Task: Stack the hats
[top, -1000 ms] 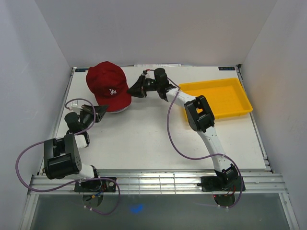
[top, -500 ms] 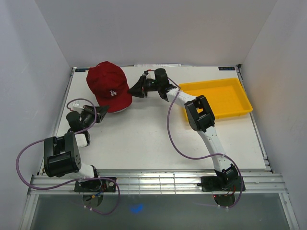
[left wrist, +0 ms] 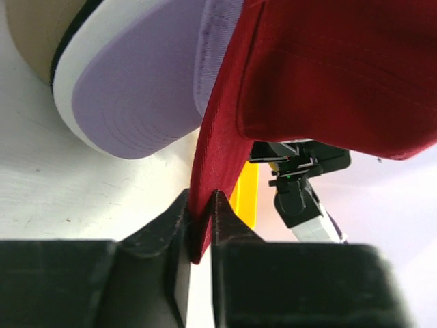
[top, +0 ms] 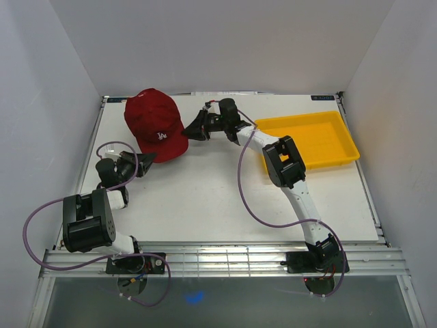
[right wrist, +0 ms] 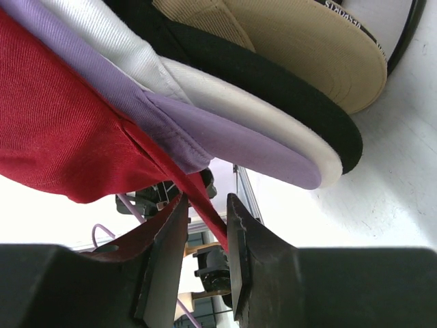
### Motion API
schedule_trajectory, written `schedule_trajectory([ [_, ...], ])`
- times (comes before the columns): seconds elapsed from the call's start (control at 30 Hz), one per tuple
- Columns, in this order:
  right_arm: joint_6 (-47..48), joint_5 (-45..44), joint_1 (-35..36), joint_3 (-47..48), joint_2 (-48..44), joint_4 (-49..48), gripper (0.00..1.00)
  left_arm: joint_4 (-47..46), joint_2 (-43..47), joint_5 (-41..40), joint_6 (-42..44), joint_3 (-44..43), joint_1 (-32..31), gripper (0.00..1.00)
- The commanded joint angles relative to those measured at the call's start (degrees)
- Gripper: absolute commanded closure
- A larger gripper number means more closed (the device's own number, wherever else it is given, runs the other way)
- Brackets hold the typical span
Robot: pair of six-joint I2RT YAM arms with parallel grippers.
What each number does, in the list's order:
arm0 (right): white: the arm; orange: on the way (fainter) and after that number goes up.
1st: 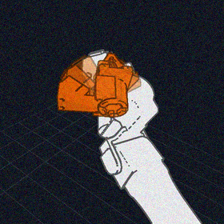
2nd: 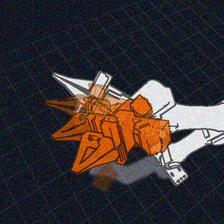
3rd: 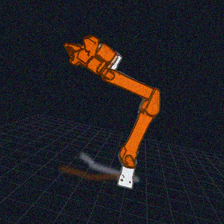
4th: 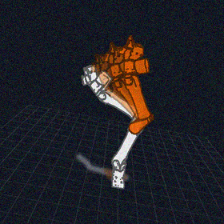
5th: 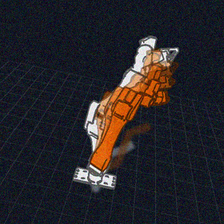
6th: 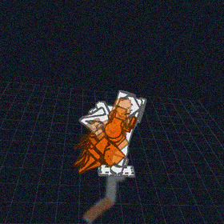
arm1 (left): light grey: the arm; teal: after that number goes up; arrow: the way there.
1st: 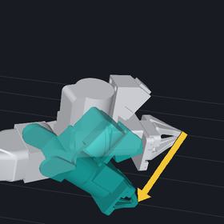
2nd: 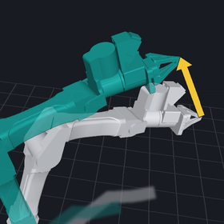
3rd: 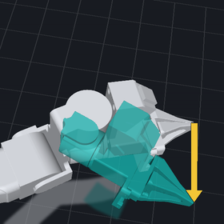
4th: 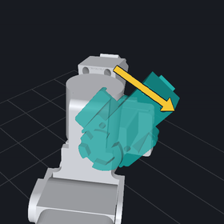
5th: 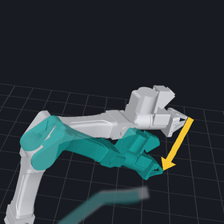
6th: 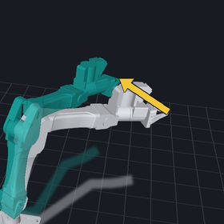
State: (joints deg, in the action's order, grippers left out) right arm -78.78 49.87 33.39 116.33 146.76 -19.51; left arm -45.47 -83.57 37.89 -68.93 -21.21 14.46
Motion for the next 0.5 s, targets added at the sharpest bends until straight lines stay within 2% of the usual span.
schedule_trajectory([
  [0.0, -0.14, -0.56, 0.1, 1.97, -1.21, -2.82, 0.66, 14.8, -1.95, -1.59, 5.03, 2.14, -0.84, 0.75],
  [0.17, -0.05, -0.82, 0.1, 2.14, -1.39, -3.08, 0.66, 16.03, -1.07, -1.85, 5.91, 2.05, -0.84, 0.61],
  [0.27, 0.03, -0.91, 0.1, 2.14, -1.48, -3.17, 0.65, 16.64, -0.37, -2.12, 6.52, 2.4, -0.84, 0.56],
  [0.47, 0.21, -1.0, 0.01, 1.97, -1.74, -3.17, 0.62, 17.43, 0.07, -2.47, 7.22, 2.4, -0.75, 0.53],
])
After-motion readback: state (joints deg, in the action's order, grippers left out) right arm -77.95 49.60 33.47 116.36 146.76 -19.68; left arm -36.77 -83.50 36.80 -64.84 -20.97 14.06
